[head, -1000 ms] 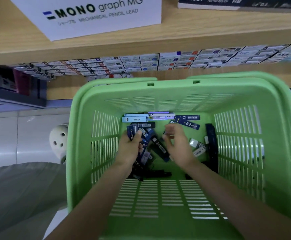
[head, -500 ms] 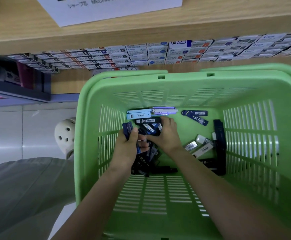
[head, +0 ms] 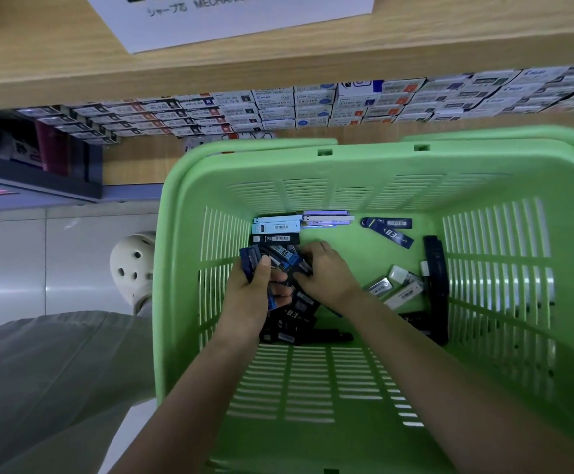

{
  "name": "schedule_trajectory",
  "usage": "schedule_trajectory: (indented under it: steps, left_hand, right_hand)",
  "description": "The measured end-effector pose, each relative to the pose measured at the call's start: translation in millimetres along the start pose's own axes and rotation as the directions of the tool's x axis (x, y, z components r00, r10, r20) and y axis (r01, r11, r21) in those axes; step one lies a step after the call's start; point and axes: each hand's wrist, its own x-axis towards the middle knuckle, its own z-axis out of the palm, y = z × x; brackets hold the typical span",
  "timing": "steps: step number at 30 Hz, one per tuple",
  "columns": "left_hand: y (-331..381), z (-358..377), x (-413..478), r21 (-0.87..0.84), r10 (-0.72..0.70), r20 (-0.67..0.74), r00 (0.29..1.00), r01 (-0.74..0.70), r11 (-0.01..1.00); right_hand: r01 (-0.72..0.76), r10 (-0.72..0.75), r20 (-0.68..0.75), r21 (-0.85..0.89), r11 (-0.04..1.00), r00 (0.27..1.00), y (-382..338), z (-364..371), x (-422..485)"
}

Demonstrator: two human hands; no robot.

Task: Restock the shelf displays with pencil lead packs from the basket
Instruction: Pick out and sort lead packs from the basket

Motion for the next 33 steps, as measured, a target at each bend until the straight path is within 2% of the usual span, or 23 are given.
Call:
schedule_trajectory:
  steps: [5, 9, 14, 20, 23, 27, 28, 30, 31, 33]
  left_hand:
    - [-1, -7, -4, -0.055, -0.001, -0.002, 1.000, 0.001, 0.999]
    - [1, -13, -6, -0.069, 0.004, -0.017, 1.000, -0.005, 0.998]
    - [2, -17, -7, 0.021, 0.010, -0.034, 0.999, -0.009, 1.000]
    - [-8, -15, 1, 0.272, -0.013, 0.005, 1.000, 0.011, 0.962]
    - [-9, -7, 8, 0.195, -0.077, 0.021, 0.997, 0.072, 0.978]
    - [-4, 2, 11, 0.354, -0.081, 0.139, 0.987, 0.027, 0.935]
    - [-1, 3, 8, 0.344, -0.092, 0.181, 0.979, 0.025, 0.939]
    - [3, 4, 3, 0.214, -0.135, 0.281, 0.950, 0.076, 0.974]
    - [4, 4, 2, 0.139, -0.147, 0.306, 0.941, 0.108, 0.984]
    - [5, 1, 0, 0.114, -0.129, 0.317, 0.939, 0.098, 0.989]
  right_hand:
    - [-0.120, 0.112, 0.180, 0.035, 0.992, 0.977, -6, 0, -6]
    - [-0.155, 0.163, 0.145, -0.066, 0.986, 0.976, -12, 7, -1]
    - [-0.147, 0.151, 0.187, -0.032, 0.989, 0.971, -8, 1, 3]
    - [-0.139, 0.116, 0.119, 0.212, 0.967, 0.986, 0, -26, -10]
    - [-0.076, 0.047, 0.090, 0.353, 0.933, 0.995, -9, -50, -14]
    - [0.006, -0.071, 0.121, 0.469, 0.883, 0.990, -29, -69, -19]
    - [0.017, -0.085, 0.116, 0.491, 0.871, 0.990, -34, -71, -19]
    - [0.034, -0.084, 0.074, 0.514, 0.857, 0.994, -41, -73, -19]
    - [0.042, -0.078, 0.047, 0.520, 0.853, 0.996, -44, -73, -19]
    - [0.060, -0.073, 0.005, 0.523, 0.850, 0.997, -48, -71, -19]
